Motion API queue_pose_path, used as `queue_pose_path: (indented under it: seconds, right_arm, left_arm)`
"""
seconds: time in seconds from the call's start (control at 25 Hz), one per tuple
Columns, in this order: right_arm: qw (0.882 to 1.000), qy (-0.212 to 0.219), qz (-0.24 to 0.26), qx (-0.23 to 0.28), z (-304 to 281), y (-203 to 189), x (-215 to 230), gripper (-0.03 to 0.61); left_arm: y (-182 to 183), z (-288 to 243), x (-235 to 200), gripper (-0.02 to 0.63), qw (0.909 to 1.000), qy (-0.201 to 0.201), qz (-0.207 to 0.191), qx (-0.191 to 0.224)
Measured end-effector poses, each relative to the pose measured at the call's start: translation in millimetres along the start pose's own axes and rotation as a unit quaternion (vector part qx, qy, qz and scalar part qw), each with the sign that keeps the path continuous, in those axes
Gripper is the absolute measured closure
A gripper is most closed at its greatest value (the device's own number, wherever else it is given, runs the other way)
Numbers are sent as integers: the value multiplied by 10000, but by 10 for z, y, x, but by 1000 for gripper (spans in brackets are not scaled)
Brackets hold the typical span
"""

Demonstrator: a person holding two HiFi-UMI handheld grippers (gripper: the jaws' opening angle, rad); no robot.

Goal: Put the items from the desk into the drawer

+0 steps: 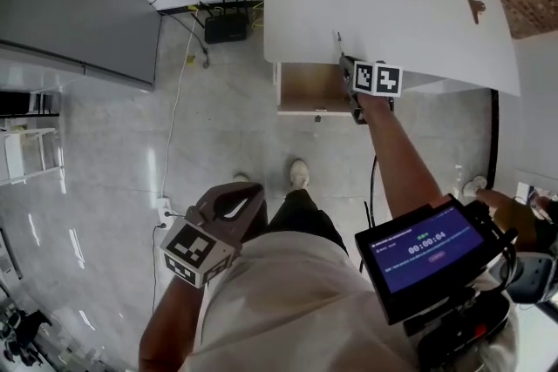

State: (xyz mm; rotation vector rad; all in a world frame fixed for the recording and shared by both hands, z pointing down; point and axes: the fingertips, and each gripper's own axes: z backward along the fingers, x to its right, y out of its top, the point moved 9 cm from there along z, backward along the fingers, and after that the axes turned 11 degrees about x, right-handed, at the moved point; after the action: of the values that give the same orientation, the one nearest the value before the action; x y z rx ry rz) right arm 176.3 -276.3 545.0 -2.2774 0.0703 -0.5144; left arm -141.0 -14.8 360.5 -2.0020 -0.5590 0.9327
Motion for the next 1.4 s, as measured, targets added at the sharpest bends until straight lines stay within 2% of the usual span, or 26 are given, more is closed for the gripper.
queue_pose_path:
  seconds: [0.32, 0.68, 1.08, 1.4]
  right_arm:
    - [9996, 4, -263, 69, 421, -545, -172, 534]
    - [9981, -86, -574, -212, 448, -1140, -128, 534]
    - [9965, -211, -657, -482, 117, -1389, 93, 534]
    - [9955, -215, -706, -588, -433, -1451, 343, 534]
  left_arm:
    - [-80, 56, 137, 606, 9995, -300, -35, -83]
    - [-139, -3, 215, 606, 9986, -479, -46, -213]
    - [-191, -107, 202, 606, 9990, -327, 68, -311]
    - [-313, -327, -46, 606, 9992, -27, 292, -289]
